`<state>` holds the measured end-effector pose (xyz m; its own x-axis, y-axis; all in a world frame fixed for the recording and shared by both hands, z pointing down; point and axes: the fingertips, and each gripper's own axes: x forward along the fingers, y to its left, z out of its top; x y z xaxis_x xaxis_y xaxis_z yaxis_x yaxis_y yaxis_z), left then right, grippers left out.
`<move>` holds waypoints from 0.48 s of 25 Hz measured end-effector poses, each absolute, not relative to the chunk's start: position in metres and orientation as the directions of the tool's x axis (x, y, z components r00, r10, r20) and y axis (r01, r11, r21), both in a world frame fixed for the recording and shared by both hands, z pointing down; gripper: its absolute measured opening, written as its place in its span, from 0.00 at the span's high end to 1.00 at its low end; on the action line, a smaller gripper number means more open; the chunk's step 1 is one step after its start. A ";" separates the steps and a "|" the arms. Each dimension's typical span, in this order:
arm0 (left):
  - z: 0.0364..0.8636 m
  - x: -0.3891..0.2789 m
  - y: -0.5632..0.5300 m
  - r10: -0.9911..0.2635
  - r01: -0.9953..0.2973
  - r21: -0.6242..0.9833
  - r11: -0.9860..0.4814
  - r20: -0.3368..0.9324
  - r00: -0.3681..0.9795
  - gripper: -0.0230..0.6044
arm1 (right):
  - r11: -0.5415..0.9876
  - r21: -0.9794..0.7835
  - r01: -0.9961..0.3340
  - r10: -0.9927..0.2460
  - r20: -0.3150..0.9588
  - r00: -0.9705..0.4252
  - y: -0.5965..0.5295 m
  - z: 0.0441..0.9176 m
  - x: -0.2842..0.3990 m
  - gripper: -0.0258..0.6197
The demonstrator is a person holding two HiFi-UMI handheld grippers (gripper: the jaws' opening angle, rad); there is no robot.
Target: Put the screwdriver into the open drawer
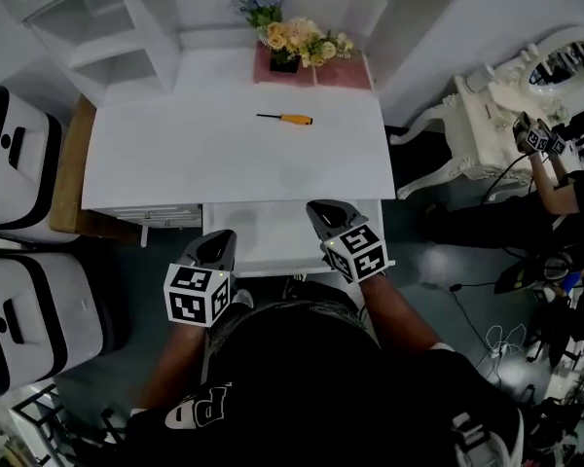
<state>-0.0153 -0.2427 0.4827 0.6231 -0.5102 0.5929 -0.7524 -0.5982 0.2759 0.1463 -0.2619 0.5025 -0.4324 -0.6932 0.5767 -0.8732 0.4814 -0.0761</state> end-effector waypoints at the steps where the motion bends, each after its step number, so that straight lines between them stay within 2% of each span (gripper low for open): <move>1: 0.484 -0.015 -0.244 -0.513 -0.759 0.278 -0.589 0.597 0.617 0.95 | 0.492 -0.087 -0.866 -0.677 0.587 -0.444 -0.266 0.508 0.148 0.95; 7: 0.491 -0.016 -0.248 -0.528 -0.799 0.280 -0.532 0.628 0.572 0.94 | 0.583 -0.095 -0.807 -0.546 0.690 -0.475 -0.282 0.540 0.158 0.94; 12: 0.499 -0.018 -0.254 -0.552 -0.832 0.264 -0.487 0.645 0.528 0.95 | 0.650 -0.031 -0.759 -0.506 0.729 -0.462 -0.300 0.553 0.164 0.94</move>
<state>-0.0181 -0.2540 0.4992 0.5284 -0.5522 0.6449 -0.8321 -0.4875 0.2644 0.1642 -0.3004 0.5526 -0.4622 -0.5055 0.7286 -0.7593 0.6500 -0.0307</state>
